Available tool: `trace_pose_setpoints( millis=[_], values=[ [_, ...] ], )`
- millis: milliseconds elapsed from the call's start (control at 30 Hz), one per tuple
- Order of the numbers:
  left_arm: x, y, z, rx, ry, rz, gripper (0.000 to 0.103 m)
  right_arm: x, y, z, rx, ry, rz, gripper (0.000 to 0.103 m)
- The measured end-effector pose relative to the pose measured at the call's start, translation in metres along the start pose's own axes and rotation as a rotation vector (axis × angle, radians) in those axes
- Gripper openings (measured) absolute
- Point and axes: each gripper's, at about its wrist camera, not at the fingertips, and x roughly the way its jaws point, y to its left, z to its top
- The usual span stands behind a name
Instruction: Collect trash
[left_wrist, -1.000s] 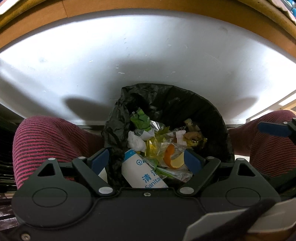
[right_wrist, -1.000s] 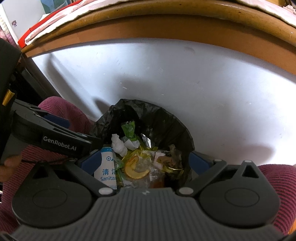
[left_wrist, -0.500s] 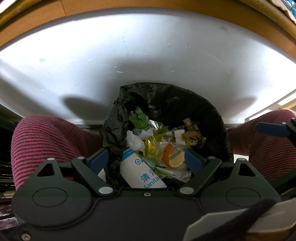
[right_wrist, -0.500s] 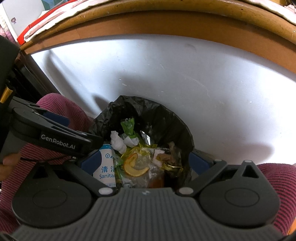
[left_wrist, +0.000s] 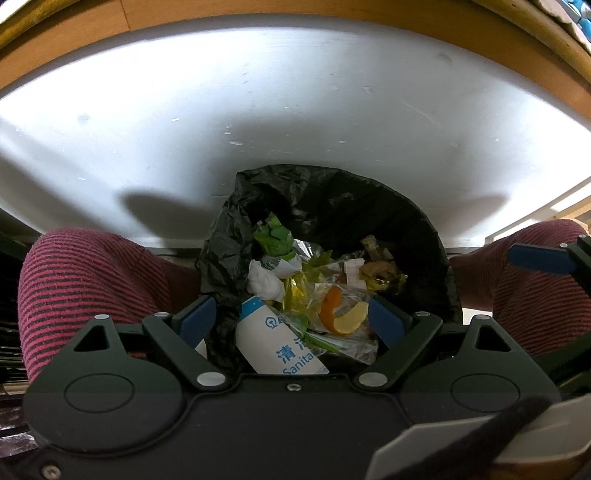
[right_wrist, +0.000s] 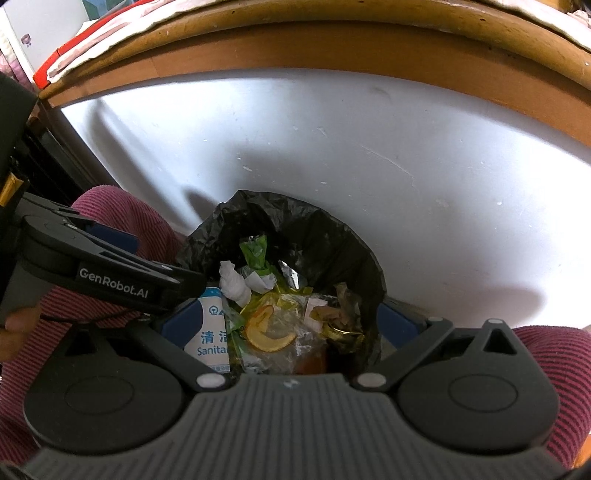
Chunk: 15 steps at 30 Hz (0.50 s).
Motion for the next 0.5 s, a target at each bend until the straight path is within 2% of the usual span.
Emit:
trace_pose_setpoints(
  millis=[500],
  values=[
    [-0.0004,-0.0019,-0.0008,0.0,0.002,0.0,0.089,-0.0007,-0.0001,0.0,-0.007,0.0,-0.005,0.103]
  ],
)
